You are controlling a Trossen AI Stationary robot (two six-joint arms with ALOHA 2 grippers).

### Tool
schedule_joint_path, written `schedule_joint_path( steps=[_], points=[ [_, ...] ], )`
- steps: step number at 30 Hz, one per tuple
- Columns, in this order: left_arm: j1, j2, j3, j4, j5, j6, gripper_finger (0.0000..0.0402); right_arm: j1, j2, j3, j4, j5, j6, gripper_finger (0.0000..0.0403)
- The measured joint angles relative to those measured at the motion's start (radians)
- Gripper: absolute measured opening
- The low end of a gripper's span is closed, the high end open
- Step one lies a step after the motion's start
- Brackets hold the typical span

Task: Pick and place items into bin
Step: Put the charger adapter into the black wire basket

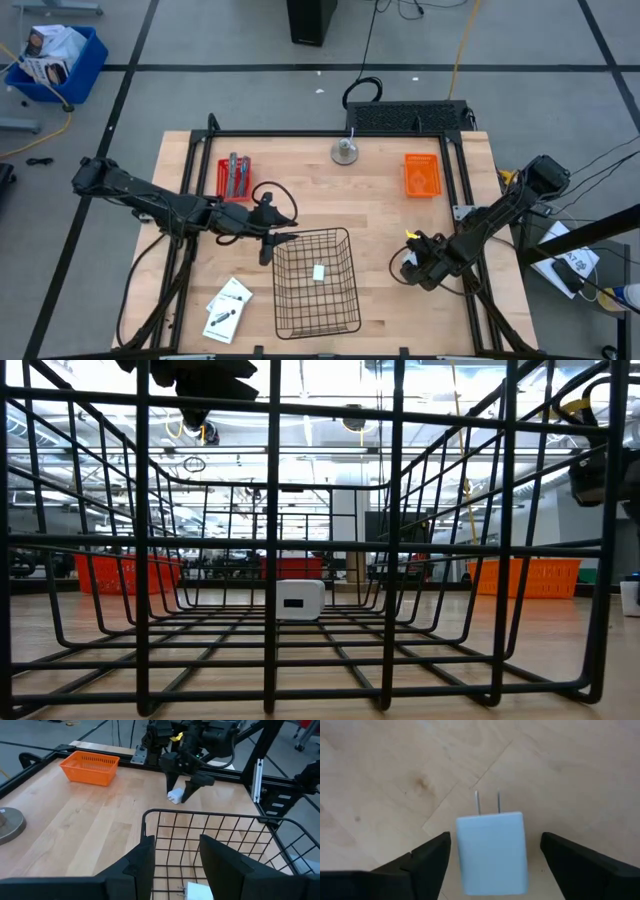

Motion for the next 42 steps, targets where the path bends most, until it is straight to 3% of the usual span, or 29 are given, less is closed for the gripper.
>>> schedule_joint_path(
  steps=[12,18,23,27,35,42],
  points=[
    [0.000,0.000,0.000,0.000,0.004,-0.002,0.0159,-0.001,0.001,-0.003,0.013,-0.015,0.022,0.0178],
    [0.000,0.000,0.000,0.000,0.004,-0.002,0.0159,-0.001,0.002,-0.003,0.056,-0.008,0.046,0.0177],
    [0.000,0.000,0.000,0.000,0.004,-0.001,0.0159,-0.005,-0.016,-0.006,0.106,0.040,0.069,0.0210],
    [0.000,0.000,0.000,0.000,0.004,0.000,0.0159,-0.008,-0.055,-0.010,0.176,0.137,0.012,0.0188],
    [0.000,0.000,0.000,0.000,0.004,0.008,0.0159,-0.055,-0.129,-0.008,0.520,0.347,-0.361,0.0178],
    [0.000,0.000,0.000,0.000,0.004,0.010,0.0159,-0.137,-0.096,-0.005,1.004,0.318,-0.851,0.0184]
  ],
)
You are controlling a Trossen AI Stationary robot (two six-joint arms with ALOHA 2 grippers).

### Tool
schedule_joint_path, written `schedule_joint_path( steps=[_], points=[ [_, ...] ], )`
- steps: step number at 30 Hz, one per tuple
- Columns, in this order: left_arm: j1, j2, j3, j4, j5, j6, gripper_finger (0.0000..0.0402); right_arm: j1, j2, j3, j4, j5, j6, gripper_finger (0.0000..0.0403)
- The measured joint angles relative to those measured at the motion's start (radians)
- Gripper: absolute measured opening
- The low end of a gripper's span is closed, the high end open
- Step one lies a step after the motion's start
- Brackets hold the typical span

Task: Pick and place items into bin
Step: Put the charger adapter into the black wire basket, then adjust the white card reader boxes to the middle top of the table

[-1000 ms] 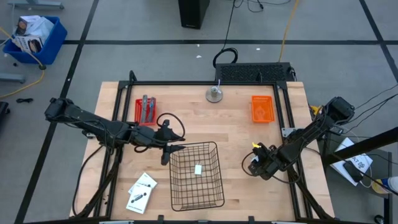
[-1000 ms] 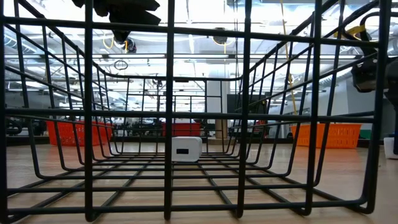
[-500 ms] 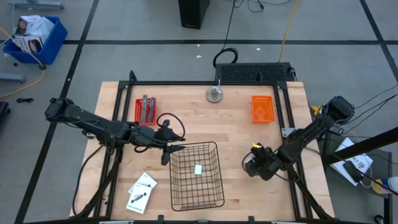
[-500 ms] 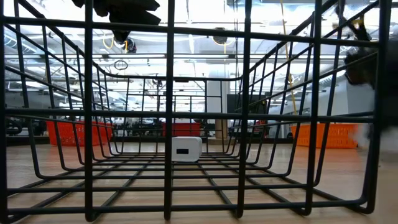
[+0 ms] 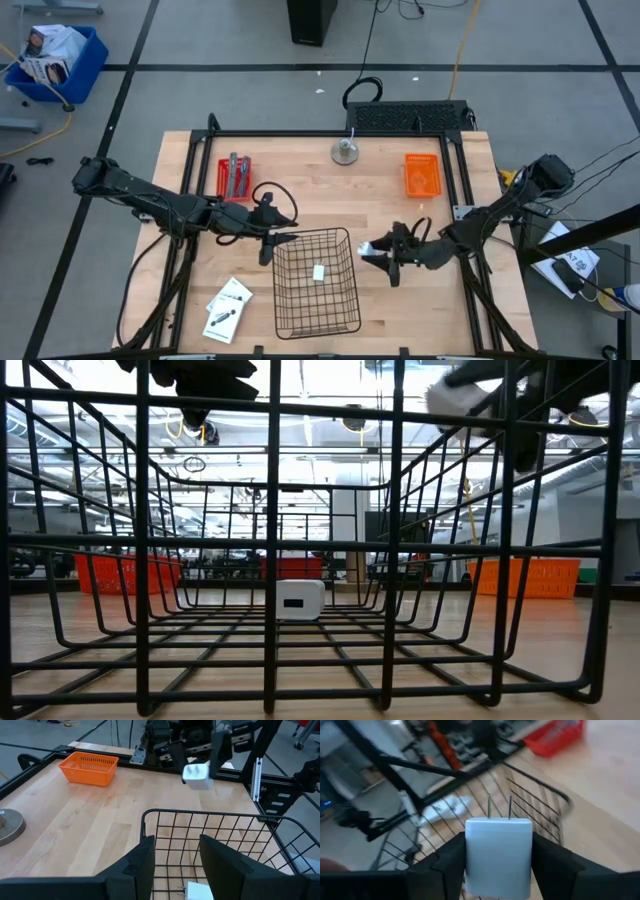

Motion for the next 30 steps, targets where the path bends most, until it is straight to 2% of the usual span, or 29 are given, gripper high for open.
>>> schedule_joint_path(
  steps=[3,6,11,17,20,25,30],
  points=[
    [0.000,0.000,0.000,0.004,-0.001,0.000,0.0159,-0.043,0.041,0.007,0.100,-0.059,-0.102,0.0177],
    [0.000,0.000,0.000,0.021,-0.002,0.000,0.0159,-0.077,0.096,0.055,0.091,-0.100,-0.161,0.0177],
    [0.000,-0.001,0.000,0.023,-0.003,0.000,0.0159,-0.105,0.228,0.215,0.046,-0.167,-0.274,0.0185],
    [-0.001,-0.001,0.000,0.027,-0.002,0.000,0.0159,-0.132,0.373,0.448,-0.229,-0.248,-0.288,0.0183],
    [-0.003,-0.006,0.000,0.018,-0.002,-0.003,0.0159,-0.150,0.439,0.523,-0.321,-0.333,-0.284,0.0202],
    [-0.005,-0.020,0.000,0.004,0.029,-0.005,0.0159,-0.169,0.488,0.550,-0.335,-0.336,-0.306,0.0246],
    [-0.011,-0.037,0.000,-0.007,0.048,-0.006,0.0159,-0.171,0.469,0.550,-0.323,-0.345,-0.310,0.0269]
  ],
)
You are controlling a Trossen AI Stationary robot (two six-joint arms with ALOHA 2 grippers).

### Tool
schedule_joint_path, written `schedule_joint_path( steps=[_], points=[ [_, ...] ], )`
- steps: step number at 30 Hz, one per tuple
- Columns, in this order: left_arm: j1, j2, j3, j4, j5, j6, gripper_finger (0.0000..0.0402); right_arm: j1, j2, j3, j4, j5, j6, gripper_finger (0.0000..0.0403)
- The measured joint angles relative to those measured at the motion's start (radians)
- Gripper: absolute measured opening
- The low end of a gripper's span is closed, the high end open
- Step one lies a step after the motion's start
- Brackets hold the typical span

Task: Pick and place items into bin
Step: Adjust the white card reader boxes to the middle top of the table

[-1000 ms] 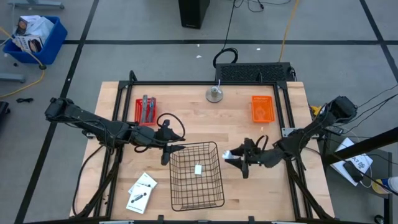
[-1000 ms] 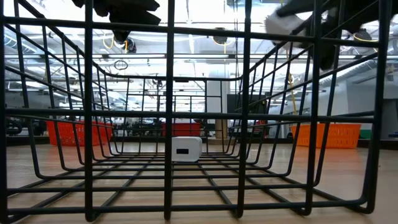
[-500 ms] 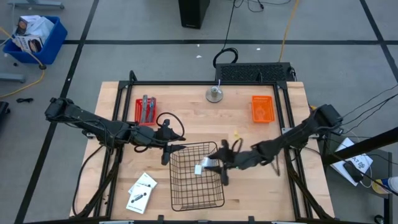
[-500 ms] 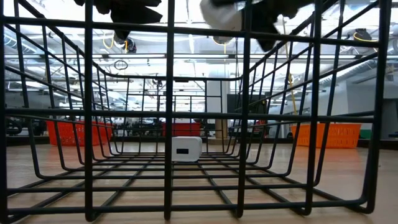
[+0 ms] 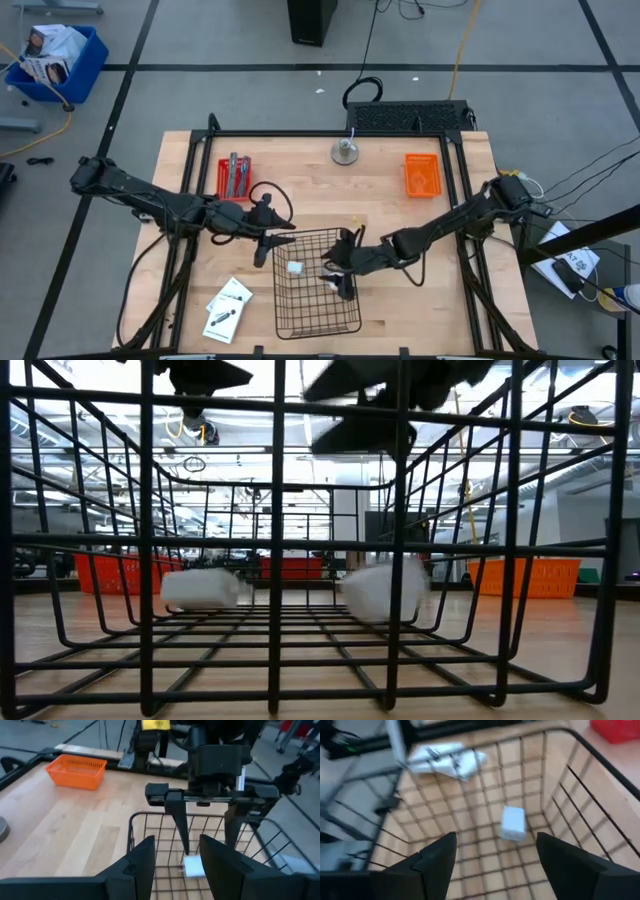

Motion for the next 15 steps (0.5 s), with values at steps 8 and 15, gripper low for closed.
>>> schedule_joint_path(
  steps=[8,15],
  points=[
    [-0.016,-0.011,0.000,-0.001,0.015,0.000,0.0159,0.036,-0.036,0.000,0.212,-0.195,0.092,0.0264],
    [-0.074,-0.011,0.000,-0.070,0.212,-0.121,0.0159,0.076,-0.035,0.000,0.230,-0.112,0.009,0.0263]
  ],
)
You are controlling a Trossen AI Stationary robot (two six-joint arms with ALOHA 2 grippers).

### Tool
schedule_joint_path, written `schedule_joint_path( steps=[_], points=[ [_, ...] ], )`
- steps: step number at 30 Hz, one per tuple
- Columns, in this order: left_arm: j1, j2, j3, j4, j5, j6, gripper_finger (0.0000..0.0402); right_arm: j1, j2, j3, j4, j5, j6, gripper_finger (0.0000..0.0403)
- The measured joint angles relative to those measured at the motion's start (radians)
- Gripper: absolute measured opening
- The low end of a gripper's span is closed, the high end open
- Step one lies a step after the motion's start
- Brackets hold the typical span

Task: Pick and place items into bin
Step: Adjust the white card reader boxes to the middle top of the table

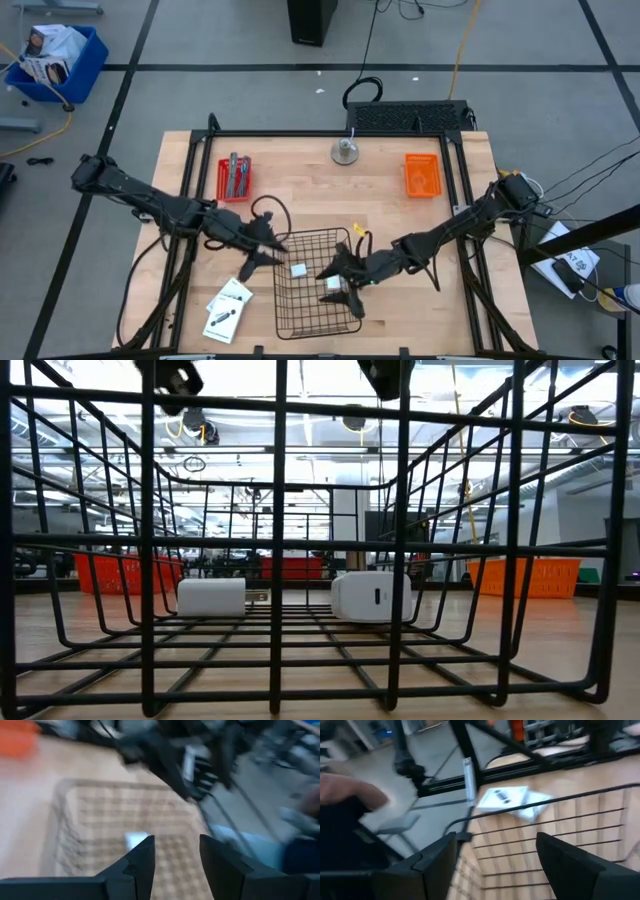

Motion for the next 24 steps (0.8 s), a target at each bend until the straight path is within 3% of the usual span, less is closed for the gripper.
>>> schedule_joint_path(
  steps=[4,10,17,24],
  points=[
    [-0.059,-0.030,0.000,-0.072,0.052,-0.165,0.0159,0.028,0.003,0.000,-0.020,0.087,-0.059,0.0263],
    [-0.175,-0.119,0.000,-0.202,-0.080,-0.305,0.0159,0.057,0.003,0.000,-0.053,0.211,-0.123,0.0263],
    [-0.274,-0.195,0.000,-0.392,-0.176,-0.564,0.0159,0.088,0.003,0.000,-0.115,0.241,-0.167,0.0263],
    [-0.342,-0.189,0.000,-0.503,-0.257,-0.836,0.0159,0.149,-0.002,0.000,-0.237,0.439,-0.256,0.0263]
  ],
)
